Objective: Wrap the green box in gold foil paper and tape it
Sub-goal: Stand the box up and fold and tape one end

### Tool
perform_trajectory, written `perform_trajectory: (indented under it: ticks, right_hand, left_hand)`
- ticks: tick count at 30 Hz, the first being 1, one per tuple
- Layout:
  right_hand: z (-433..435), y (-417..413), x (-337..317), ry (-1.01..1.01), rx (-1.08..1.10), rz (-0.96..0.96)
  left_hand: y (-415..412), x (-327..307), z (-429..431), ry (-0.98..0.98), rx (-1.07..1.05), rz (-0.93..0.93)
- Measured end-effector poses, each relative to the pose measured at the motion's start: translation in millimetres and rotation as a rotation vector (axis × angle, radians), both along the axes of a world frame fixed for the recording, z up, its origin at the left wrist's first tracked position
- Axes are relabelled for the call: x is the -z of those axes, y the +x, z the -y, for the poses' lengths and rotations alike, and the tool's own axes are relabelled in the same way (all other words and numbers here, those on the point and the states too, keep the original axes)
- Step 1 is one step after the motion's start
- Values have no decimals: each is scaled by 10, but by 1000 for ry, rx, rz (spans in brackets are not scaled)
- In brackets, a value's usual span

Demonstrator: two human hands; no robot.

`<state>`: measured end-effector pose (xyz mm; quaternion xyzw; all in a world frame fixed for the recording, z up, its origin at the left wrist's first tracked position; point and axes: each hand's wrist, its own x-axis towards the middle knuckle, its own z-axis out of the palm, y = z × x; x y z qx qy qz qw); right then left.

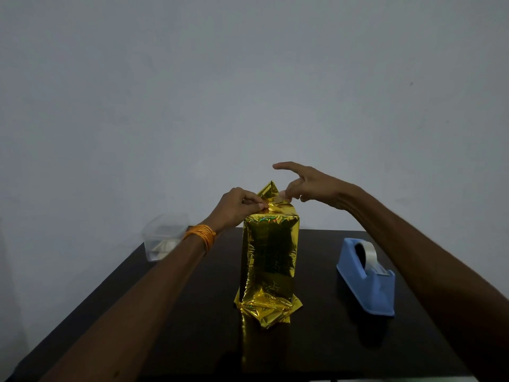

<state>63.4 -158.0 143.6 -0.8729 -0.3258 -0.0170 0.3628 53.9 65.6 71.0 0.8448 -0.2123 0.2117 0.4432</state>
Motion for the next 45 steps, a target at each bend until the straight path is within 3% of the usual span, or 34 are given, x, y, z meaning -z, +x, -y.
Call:
perform_trajectory:
  ticks: [13,21,25,32,39,42,45]
  right_hand:
    - [-197,201,-28,-304,21,-40]
    - [-210,380,-55,-408,122,12]
    - [-81,337,34,-430,278,13]
    - [-39,278,499,253,305,-241]
    - [-227,304,763,498,288,-536]
    - [-182,303,814,637,296,-560]
    - [-164,245,837,642,244,-576]
  left_hand:
    - [9,-5,-4,31,-19,17]
    - [5,-8,-2,34,-27,10]
    - [-24,-3,4,6,-12,-4]
    - [0,4,4,6,-11,-7]
    - [-26,-6,17,16,-41,-14]
    - [-18,-10,11,0,-28,-23]
    - [-7,-6,-6,-5,-24,-27]
